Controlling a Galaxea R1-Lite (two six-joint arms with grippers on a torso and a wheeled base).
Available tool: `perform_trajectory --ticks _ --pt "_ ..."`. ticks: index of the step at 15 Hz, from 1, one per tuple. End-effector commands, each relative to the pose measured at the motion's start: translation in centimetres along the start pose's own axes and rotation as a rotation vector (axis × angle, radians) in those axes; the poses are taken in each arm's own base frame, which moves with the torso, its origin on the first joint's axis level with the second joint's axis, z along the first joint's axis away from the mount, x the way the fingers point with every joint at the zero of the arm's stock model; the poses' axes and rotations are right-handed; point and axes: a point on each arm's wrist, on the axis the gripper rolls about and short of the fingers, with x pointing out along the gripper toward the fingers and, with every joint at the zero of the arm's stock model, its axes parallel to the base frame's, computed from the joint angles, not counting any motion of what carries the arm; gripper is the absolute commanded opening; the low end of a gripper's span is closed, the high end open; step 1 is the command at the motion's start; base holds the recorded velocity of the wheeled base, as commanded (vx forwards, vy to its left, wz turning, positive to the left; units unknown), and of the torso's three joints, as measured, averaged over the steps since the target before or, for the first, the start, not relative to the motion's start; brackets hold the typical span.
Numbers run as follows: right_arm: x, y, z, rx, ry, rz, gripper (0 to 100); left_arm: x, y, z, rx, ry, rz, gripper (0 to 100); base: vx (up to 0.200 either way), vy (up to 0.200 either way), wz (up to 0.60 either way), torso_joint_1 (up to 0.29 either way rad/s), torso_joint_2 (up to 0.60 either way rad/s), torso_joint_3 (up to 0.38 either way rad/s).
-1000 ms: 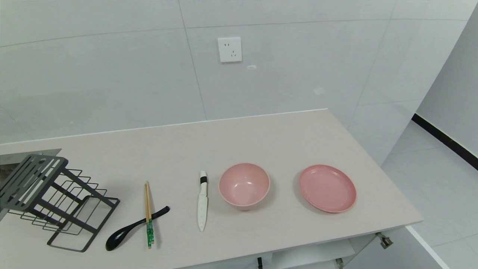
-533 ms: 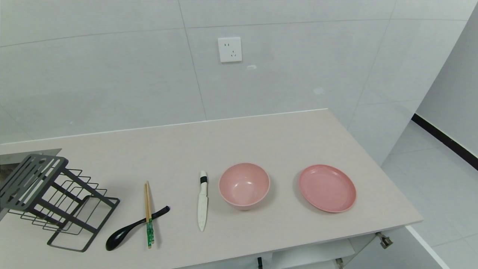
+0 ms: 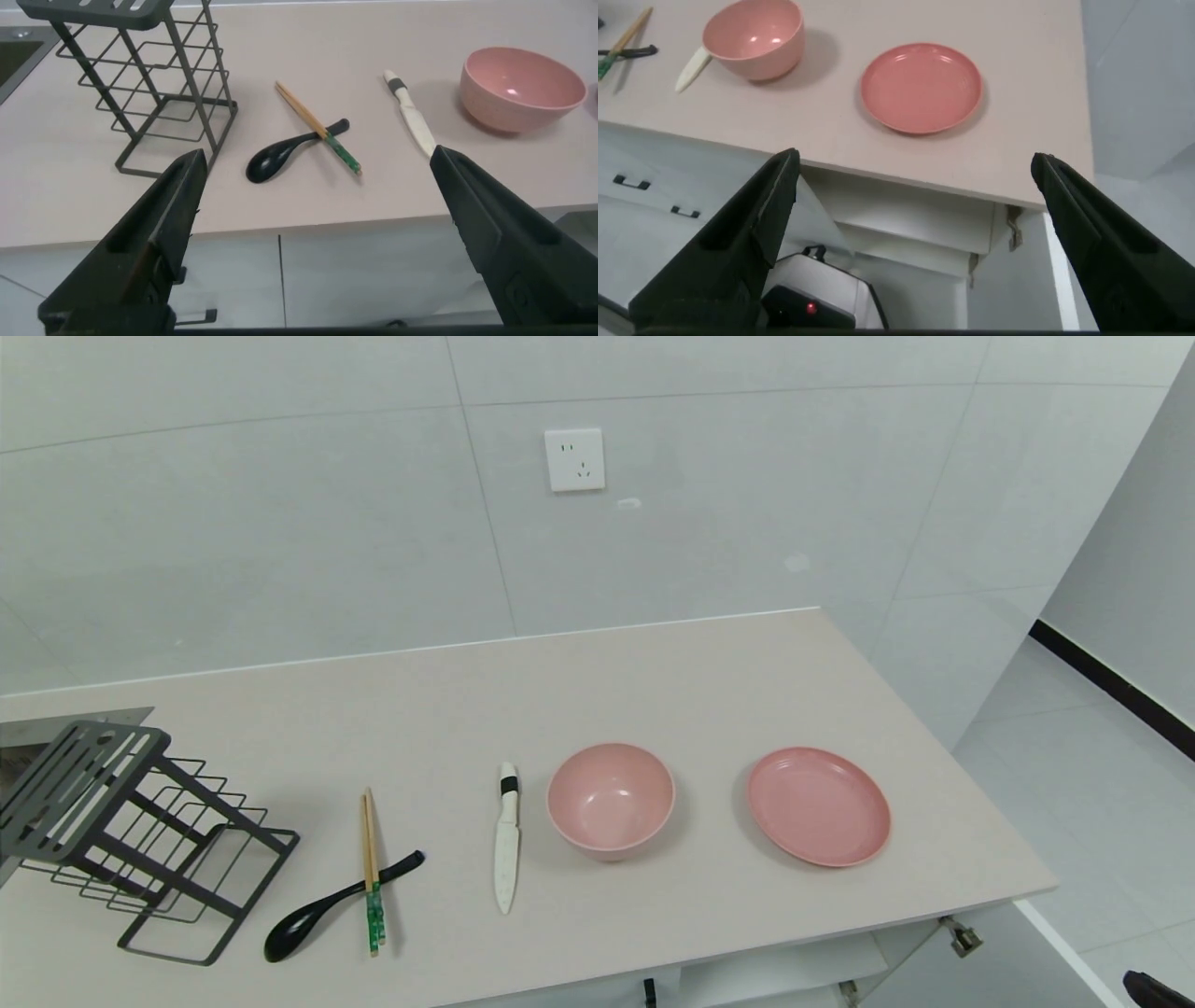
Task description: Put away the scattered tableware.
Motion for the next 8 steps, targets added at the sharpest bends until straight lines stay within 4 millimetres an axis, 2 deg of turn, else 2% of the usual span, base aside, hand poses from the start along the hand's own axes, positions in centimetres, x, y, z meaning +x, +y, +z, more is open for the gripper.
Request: perform_trajectory --ticks 1,3,8 --pt "2.5 -0.7 -0.6 0.037 0.108 0.046 100 0.0 0.0 0.0 0.002 0.002 0.001 100 0.0 0.0 0.0 0.0 0.0 0.0" --pt "3.9 -1.1 -1.4 0.022 0.13 0.061 100 0.0 0.0 0.0 0.002 0.002 0.001 100 0.0 0.0 0.0 0.0 0.0 0.0" --pt "7.7 -2.5 -1.1 0.002 0.155 0.066 100 0.0 0.0 0.0 0.002 0.002 0.001 100 0.0 0.0 0.0 0.0 0.0 0.0"
